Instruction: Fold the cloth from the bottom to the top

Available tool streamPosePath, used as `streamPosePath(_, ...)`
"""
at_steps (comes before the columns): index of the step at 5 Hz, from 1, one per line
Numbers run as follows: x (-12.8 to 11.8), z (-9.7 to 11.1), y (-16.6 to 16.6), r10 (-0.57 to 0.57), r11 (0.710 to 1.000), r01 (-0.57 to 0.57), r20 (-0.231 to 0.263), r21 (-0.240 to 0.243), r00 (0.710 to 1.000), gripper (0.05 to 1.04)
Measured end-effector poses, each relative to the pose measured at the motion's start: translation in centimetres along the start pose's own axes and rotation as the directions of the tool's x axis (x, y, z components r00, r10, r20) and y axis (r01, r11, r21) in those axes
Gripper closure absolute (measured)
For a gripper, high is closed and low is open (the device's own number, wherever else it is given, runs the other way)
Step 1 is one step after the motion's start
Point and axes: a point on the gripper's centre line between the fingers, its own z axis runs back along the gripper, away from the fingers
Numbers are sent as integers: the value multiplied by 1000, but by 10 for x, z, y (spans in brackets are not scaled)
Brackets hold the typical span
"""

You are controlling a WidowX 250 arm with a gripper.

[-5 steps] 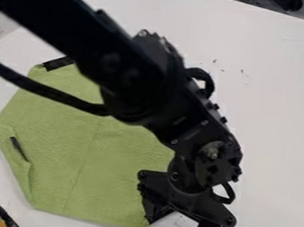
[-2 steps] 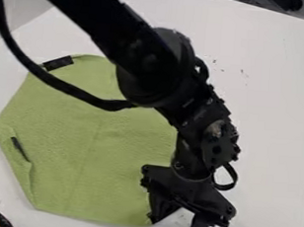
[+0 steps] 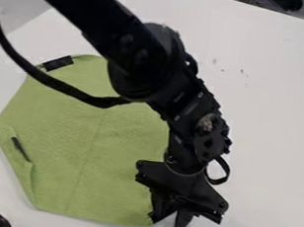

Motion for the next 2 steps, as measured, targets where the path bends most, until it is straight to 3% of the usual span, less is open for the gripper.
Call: streamPosePath(2, 6, 1, 17, -44, 998, 43, 22, 44, 999, 968)
